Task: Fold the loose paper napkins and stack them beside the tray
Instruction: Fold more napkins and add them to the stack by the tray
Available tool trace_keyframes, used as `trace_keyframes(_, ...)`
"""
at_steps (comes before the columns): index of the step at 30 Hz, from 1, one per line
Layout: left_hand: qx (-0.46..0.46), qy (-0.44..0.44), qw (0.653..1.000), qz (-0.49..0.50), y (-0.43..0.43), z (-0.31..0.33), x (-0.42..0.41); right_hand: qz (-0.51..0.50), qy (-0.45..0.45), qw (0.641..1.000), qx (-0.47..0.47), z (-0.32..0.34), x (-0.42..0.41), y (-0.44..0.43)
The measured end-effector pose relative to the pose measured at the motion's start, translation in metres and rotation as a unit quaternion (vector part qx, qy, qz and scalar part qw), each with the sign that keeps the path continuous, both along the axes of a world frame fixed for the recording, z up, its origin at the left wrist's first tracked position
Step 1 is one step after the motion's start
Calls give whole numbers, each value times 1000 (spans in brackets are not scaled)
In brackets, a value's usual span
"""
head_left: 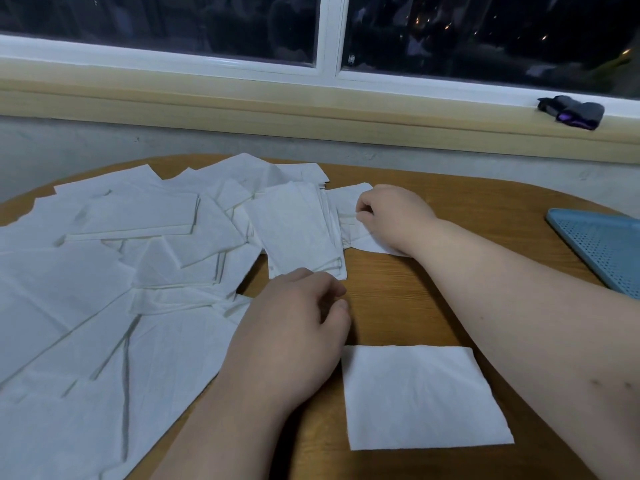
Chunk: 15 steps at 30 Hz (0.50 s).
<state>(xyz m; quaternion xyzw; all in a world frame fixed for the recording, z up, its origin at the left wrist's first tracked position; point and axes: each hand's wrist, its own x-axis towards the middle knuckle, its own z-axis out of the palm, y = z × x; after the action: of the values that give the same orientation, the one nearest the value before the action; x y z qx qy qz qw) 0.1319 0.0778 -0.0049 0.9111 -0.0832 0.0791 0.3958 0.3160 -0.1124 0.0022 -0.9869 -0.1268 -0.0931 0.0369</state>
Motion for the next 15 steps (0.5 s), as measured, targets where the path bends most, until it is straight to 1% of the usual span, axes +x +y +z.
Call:
trace_keyframes(2, -1, 1, 1000, -1, 0, 0, 0, 0, -11, 1000, -12, 1, -1, 0)
trace_keyframes(5, -7, 2, 1000, -1, 0, 1, 1, -5, -25, 1000, -6, 0, -2, -1)
trace_keyframes(10, -10, 2, 1000, -3, 1, 0, 1, -44, -41, 996, 71, 2, -3, -9)
trace_keyframes(15, -5, 3, 1000, -8, 0, 1, 1, -64, -60, 990, 115, 7, -10, -18)
